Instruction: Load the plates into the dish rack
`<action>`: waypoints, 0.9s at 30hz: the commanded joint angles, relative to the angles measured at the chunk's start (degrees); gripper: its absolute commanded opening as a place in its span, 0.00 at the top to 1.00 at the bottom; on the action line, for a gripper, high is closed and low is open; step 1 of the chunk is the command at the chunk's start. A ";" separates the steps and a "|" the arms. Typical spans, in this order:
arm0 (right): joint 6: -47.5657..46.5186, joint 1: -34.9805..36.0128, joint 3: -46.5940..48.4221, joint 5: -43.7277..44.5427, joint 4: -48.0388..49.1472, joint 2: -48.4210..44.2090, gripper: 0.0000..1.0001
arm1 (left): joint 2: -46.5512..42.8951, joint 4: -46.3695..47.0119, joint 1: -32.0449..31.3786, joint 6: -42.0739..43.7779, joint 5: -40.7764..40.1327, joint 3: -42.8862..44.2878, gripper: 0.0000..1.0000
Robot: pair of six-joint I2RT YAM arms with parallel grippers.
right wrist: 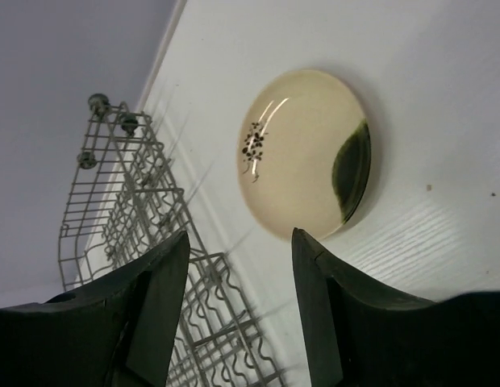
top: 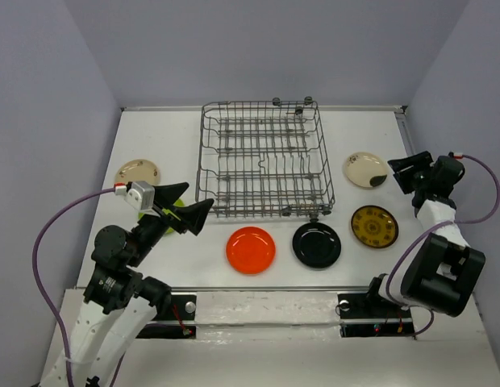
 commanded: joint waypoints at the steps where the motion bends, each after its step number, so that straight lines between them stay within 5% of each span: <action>1: -2.16 -1.01 2.30 4.93 3.64 5.92 0.41 | -0.50 0.26 -0.72 1.62 -0.83 2.75 0.01; 14: -4.54 -2.07 7.40 -1.83 6.09 25.44 0.42 | -1.74 0.09 -2.30 2.24 -0.75 2.66 0.01; 27: -3.04 -2.07 11.97 -4.83 6.89 34.32 0.51 | -0.68 0.00 -2.30 2.24 -1.27 2.75 0.01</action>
